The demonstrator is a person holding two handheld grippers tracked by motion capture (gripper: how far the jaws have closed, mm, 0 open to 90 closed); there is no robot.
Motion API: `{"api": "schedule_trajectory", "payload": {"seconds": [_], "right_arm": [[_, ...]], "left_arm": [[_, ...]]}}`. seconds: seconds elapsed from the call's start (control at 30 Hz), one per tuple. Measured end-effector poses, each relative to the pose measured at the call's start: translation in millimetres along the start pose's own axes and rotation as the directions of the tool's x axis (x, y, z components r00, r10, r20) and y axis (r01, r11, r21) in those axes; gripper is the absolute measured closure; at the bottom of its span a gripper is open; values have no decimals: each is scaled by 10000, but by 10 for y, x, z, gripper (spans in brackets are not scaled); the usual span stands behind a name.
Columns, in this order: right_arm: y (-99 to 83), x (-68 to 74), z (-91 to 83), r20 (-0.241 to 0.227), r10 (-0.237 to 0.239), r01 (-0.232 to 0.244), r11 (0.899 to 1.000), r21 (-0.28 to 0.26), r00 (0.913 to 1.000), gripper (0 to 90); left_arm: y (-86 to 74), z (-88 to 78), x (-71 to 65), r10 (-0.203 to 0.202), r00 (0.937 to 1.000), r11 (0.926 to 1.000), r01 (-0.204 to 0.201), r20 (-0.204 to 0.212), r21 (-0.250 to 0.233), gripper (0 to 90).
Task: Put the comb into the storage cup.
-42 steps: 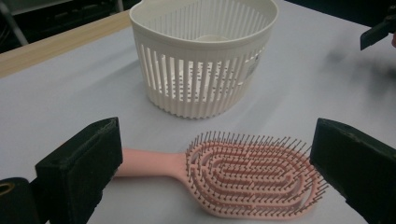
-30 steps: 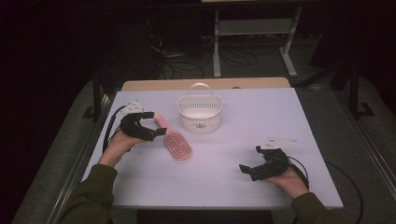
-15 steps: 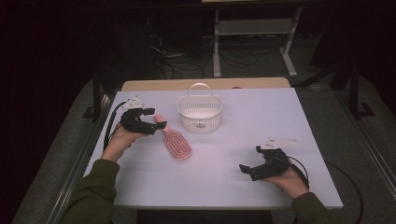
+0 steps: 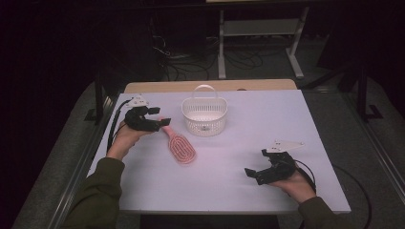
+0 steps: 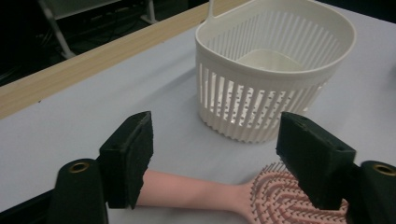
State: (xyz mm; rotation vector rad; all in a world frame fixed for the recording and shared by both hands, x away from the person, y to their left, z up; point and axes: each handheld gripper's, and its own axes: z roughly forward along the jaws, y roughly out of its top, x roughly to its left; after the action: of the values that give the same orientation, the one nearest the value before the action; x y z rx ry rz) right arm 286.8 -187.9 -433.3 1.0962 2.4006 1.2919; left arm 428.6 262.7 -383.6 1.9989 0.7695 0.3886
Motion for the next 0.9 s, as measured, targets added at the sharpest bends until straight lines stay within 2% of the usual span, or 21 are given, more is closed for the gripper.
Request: {"api": "schedule_trajectory", "payload": {"seconds": [0.37,0.63,0.77,0.9], "right_arm": [[-2,0,-4,9,23,-23,10000,3,10000,0],[-3,2,-3,-9,37,-37,10000,23,10000,0],[-4,0,-3,-16,45,-45,10000,29,10000,0],[-4,-1,-4,-23,34,-34,10000,20,10000,0]], "left_arm": [[51,78,110,28,9990,10000,-24,-438,90,431],[75,165,193,-117,9980,9997,132,-627,229,560],[68,230,223,-46,9968,9984,90,-797,556,617],[40,284,270,-243,9960,9967,308,-865,756,690]]}}
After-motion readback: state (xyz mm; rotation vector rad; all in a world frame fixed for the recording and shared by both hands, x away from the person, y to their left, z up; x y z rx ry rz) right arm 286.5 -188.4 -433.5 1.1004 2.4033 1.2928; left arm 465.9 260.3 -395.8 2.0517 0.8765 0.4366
